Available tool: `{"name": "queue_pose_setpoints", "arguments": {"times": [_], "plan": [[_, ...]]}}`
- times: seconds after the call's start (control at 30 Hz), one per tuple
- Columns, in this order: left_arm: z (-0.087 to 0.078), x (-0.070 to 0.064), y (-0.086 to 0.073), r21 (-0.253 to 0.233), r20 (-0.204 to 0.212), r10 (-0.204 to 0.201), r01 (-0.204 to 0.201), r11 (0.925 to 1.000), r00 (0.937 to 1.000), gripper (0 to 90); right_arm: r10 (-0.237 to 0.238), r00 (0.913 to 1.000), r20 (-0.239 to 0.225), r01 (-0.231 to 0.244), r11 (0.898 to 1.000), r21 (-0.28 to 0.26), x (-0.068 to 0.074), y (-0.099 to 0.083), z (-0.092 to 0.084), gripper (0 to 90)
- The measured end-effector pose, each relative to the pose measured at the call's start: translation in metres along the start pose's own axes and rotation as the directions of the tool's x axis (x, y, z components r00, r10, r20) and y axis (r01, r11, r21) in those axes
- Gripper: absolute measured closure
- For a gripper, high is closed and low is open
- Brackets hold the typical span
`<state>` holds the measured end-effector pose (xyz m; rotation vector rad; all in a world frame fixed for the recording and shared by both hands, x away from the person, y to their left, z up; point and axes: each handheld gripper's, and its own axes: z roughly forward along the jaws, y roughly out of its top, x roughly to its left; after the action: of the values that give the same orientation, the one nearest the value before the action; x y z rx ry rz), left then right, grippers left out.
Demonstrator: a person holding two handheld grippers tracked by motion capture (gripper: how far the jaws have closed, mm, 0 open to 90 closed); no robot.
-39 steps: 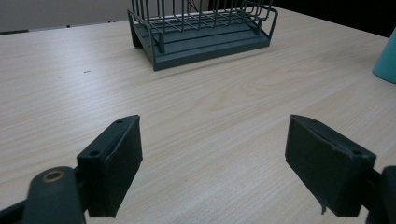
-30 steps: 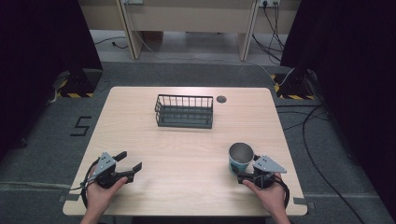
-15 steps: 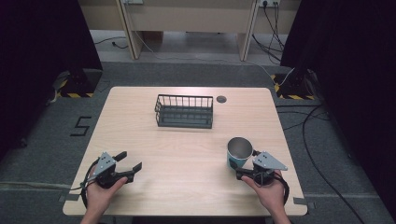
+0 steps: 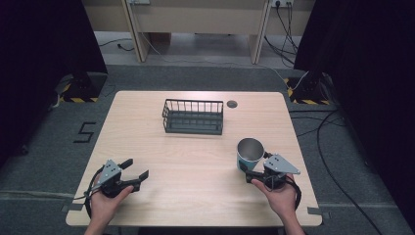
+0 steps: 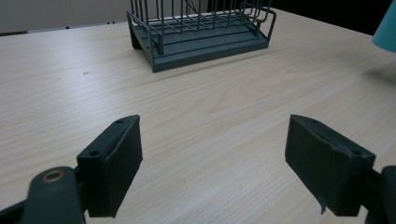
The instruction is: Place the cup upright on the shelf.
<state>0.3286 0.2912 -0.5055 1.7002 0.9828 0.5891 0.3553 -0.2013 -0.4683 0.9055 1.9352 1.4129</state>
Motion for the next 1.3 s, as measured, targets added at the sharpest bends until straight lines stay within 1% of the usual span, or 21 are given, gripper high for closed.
{"name": "queue_pose_setpoints", "arguments": {"times": [0.23,0.43,0.6,0.97,1.3], "plan": [[0.0,0.0,0.0,-0.001,0.0,0.001,-0.001,1.0,1.0,18.5,-0.006,1.0,0.005,0.006,1.0,-0.013,-0.001,0.005,0.005,18.4],[0.0,0.0,0.0,-0.001,0.001,0.001,-0.001,1.0,1.0,18.6,-0.001,1.0,0.008,0.001,1.0,-0.019,-0.002,0.011,0.008,18.4],[0.0,0.0,0.0,-0.002,0.001,0.002,-0.002,1.0,1.0,18.6,-0.009,0.9999,0.009,0.01,1.0,-0.024,-0.003,0.016,0.013,18.4],[0.0,0.001,0.0,-0.003,0.0,0.002,-0.002,1.0,1.0,18.7,-0.021,0.9998,0.004,0.021,0.999,-0.031,-0.001,0.028,0.024,18.4],[0.0,0.001,0.0,-0.003,0.001,0.001,-0.001,1.0,1.0,18.8,-0.021,0.9998,0.004,0.021,0.999,-0.043,0.0,0.036,0.032,18.4]]}}
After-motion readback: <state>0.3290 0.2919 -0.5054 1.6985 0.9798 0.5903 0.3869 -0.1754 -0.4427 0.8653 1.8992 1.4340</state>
